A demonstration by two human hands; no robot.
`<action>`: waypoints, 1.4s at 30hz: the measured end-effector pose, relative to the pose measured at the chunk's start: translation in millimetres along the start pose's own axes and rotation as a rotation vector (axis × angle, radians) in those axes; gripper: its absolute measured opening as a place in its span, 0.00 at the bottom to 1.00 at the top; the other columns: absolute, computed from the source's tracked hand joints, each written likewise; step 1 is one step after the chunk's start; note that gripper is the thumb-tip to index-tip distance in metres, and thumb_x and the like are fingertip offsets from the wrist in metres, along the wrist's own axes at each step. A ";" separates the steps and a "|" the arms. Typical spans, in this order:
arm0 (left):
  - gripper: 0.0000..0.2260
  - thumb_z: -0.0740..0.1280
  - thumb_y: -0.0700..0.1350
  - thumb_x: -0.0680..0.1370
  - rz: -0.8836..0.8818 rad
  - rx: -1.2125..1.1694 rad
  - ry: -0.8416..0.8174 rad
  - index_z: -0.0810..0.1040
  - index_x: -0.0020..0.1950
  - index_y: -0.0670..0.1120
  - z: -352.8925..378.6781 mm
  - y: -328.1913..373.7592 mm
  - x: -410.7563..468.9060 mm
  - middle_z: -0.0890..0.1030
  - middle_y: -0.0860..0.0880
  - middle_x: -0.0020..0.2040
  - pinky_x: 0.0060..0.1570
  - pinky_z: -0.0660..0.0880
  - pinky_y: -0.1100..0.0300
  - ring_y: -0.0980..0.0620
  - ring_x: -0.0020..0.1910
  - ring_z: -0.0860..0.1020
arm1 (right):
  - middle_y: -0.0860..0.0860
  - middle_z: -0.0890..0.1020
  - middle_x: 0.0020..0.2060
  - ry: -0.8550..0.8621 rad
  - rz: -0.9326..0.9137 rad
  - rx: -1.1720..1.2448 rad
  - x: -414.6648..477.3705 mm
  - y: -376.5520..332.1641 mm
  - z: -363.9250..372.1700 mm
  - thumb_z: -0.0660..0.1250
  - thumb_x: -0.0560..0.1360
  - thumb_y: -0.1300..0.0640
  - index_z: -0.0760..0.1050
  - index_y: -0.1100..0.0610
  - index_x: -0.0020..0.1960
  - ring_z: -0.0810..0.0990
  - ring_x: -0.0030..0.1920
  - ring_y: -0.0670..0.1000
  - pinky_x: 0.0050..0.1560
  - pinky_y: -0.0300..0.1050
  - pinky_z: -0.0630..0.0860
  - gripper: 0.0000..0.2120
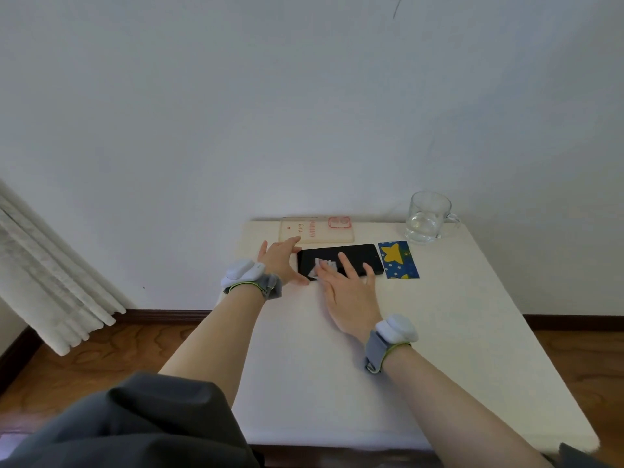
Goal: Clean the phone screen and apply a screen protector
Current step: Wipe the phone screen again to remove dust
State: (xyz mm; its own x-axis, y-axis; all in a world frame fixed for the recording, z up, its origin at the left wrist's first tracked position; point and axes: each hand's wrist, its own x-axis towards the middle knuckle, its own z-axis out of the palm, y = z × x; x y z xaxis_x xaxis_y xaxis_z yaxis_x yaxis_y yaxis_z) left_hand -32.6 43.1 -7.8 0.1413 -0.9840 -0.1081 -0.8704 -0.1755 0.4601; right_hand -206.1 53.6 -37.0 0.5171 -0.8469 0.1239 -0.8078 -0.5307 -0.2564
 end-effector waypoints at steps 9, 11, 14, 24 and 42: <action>0.41 0.76 0.50 0.68 -0.003 -0.008 -0.004 0.57 0.75 0.50 -0.1 3.1 1.2 0.72 0.54 0.69 0.75 0.41 0.50 0.51 0.73 0.61 | 0.42 0.58 0.76 0.034 0.308 -0.106 -11.3 58.7 -20.1 0.45 0.82 0.53 0.56 0.48 0.76 0.47 0.78 0.48 0.74 0.57 0.43 0.22; 0.41 0.76 0.50 0.68 0.002 -0.023 -0.007 0.57 0.75 0.50 1.2 4.2 1.3 0.71 0.54 0.69 0.75 0.41 0.50 0.51 0.73 0.62 | 0.43 0.57 0.76 0.028 0.315 -0.094 -2.4 58.7 -19.7 0.45 0.82 0.53 0.56 0.50 0.76 0.47 0.78 0.48 0.74 0.58 0.43 0.23; 0.41 0.76 0.50 0.68 0.007 -0.021 -0.008 0.57 0.75 0.49 1.1 4.4 1.5 0.71 0.53 0.70 0.75 0.42 0.49 0.50 0.72 0.63 | 0.43 0.57 0.76 0.010 0.301 -0.069 15.6 52.6 -15.7 0.45 0.82 0.53 0.56 0.50 0.76 0.47 0.78 0.48 0.74 0.59 0.43 0.22; 0.44 0.75 0.48 0.67 0.012 -0.032 -0.008 0.53 0.76 0.50 -0.9 1.6 4.5 0.73 0.53 0.69 0.74 0.43 0.50 0.51 0.73 0.61 | 0.43 0.54 0.77 -0.142 0.019 -0.021 47.2 -19.1 -1.8 0.44 0.82 0.53 0.52 0.50 0.77 0.43 0.78 0.48 0.73 0.62 0.40 0.23; 0.47 0.77 0.48 0.65 -0.002 -0.048 0.021 0.52 0.76 0.52 -0.2 2.0 2.0 0.74 0.53 0.65 0.75 0.41 0.49 0.52 0.73 0.60 | 0.44 0.54 0.77 -0.017 0.302 -0.064 15.1 36.1 -8.8 0.44 0.82 0.51 0.53 0.50 0.77 0.45 0.78 0.48 0.74 0.60 0.43 0.23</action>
State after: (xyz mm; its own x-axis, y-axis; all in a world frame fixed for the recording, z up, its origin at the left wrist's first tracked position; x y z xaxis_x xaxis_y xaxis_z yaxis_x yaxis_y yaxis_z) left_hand -34.0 40.8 -7.0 0.1532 -0.9840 -0.0904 -0.8465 -0.1779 0.5018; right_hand -230.0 21.3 -35.9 0.2551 -0.9663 0.0350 -0.9416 -0.2565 -0.2181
